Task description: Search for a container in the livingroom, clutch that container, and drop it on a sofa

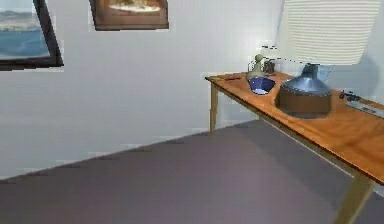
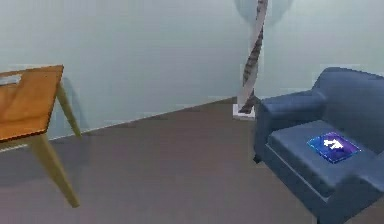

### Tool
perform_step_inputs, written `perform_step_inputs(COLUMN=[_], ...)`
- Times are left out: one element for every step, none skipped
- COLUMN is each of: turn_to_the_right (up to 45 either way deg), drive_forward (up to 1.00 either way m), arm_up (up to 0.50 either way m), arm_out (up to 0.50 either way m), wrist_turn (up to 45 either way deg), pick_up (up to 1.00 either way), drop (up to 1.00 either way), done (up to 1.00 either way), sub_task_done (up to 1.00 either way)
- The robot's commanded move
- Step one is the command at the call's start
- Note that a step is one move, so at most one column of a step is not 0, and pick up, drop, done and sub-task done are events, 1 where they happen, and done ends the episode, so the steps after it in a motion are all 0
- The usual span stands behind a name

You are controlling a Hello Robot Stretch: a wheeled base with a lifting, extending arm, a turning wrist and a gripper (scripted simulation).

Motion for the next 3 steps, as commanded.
perform_step_inputs(turn_to_the_right=[3.0,0.0,-45.0], drive_forward=[0.0,0.85,0.0], arm_up=[0.0,0.0,0.0], arm_out=[0.0,0.0,0.0], wrist_turn=[0.0,0.0,0.0], pick_up=[0.0,0.0,0.0], drop=[0.0,0.0,0.0], done=[0.0,0.0,0.0], sub_task_done=[0.0,0.0,0.0])
